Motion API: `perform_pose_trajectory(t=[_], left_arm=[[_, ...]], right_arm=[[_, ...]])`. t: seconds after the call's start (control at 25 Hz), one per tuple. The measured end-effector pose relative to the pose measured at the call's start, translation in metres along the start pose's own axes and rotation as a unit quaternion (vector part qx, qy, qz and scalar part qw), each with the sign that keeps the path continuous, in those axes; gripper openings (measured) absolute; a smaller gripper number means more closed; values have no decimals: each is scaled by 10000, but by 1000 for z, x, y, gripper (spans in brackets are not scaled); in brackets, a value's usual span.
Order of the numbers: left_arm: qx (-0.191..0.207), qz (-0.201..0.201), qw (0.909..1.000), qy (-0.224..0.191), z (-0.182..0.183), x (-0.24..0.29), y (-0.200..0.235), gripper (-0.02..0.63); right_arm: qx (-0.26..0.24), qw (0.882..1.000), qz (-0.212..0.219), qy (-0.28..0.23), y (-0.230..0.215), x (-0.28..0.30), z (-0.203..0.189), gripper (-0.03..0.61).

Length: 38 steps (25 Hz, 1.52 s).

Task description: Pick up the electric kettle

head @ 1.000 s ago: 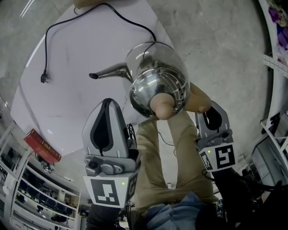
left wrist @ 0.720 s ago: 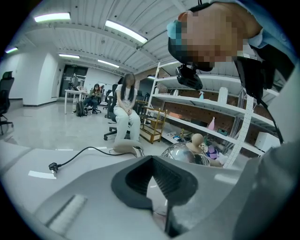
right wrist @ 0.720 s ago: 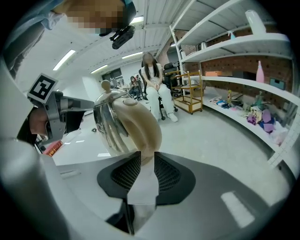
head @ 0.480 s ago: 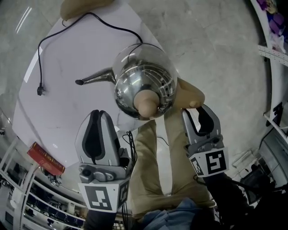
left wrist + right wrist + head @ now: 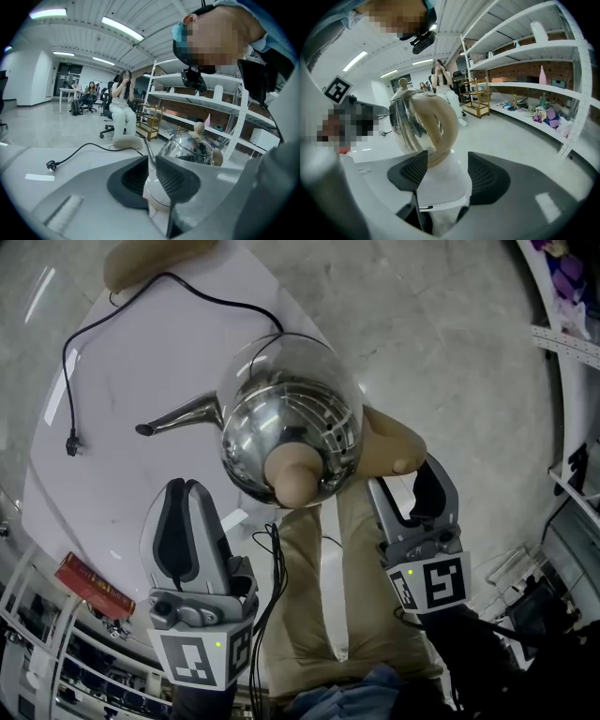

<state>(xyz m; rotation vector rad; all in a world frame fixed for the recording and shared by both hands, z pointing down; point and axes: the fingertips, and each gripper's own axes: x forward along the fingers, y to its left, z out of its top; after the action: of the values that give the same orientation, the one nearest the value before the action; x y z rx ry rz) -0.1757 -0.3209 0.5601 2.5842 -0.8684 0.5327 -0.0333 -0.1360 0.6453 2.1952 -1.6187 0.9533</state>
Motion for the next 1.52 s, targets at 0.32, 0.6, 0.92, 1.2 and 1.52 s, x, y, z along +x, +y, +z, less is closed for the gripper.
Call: perform_pose_trajectory(t=[0.32, 0.6, 0.92, 1.2, 1.52], left_arm=[[-95, 118, 9999, -71, 1, 14, 17, 131], [-176, 63, 9998, -26, -1, 22, 19, 153], [-234, 80, 9997, -39, 2, 31, 24, 164], [-366, -10, 9993, -82, 2, 38, 26, 171], [-255, -160, 9994, -169, 11, 51, 18, 176]], right_arm=[[46, 9999, -107, -125, -6, 16, 12, 336], [32, 9997, -174, -148, -8, 19, 18, 336], [106, 9994, -234, -253, -12, 27, 30, 334], [159, 9991, -253, -284, -13, 38, 38, 322], [147, 9986, -274, -419, -20, 44, 52, 297]])
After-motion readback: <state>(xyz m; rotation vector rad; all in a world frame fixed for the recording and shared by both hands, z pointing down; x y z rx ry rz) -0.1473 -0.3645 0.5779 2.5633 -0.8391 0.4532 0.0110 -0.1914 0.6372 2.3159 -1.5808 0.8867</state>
